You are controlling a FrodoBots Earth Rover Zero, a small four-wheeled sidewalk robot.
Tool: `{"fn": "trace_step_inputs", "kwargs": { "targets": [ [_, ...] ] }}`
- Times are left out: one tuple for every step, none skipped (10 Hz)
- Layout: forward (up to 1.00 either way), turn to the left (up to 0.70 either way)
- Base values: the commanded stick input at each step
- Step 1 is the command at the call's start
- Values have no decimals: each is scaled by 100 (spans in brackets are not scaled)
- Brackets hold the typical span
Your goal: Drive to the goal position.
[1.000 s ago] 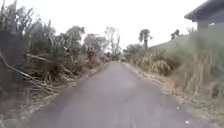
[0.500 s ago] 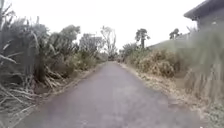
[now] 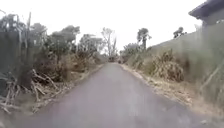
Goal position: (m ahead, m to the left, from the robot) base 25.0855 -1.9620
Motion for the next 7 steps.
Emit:
{"fn": "trace_step_inputs", "kwargs": {
  "targets": [
    [100,-7],
    [100,-4],
    [100,-1],
    [100,0],
    [100,0],
    [100,0],
    [100,0]
  ]
}}
